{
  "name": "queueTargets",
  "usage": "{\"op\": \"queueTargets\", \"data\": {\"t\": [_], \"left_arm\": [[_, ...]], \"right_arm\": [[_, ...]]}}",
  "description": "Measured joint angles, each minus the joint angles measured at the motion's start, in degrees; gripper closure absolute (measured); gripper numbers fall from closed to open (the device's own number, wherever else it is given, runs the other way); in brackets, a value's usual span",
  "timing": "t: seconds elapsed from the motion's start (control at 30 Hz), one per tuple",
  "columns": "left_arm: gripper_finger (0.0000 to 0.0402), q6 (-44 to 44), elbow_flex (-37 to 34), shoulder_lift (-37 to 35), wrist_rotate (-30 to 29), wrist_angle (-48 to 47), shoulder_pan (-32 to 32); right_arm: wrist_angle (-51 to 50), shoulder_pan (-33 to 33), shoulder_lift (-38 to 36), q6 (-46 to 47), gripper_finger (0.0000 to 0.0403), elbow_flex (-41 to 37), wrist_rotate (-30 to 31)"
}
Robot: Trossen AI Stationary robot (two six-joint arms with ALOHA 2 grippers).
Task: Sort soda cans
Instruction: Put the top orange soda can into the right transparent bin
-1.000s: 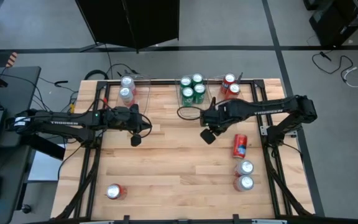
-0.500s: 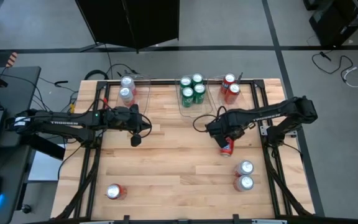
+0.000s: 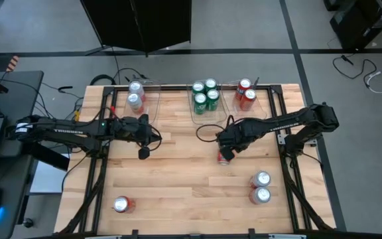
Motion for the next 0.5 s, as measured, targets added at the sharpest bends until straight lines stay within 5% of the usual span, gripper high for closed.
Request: {"op": "queueTargets", "data": {"t": [0.13, 0.3, 0.5], "left_arm": [[0.039, 0.0, 0.0, 0.0, -0.27, 0.01, -0.45], [0.039, 0.63, 0.0, 0.0, -1.25, 0.05, -0.45], [0.039, 1.54, 0.0, 0.0, -1.5, -0.15, -0.45]], "right_arm": [[6.67, 2.25, 0.04, 3.96, 0.0352, 3.56, 0.03], [31.8, 5.39, 2.06, 0.89, 0.0295, 1.89, 2.03], [42.26, 5.33, 13.95, -3.84, 0.0313, 3.62, 2.13]]}}
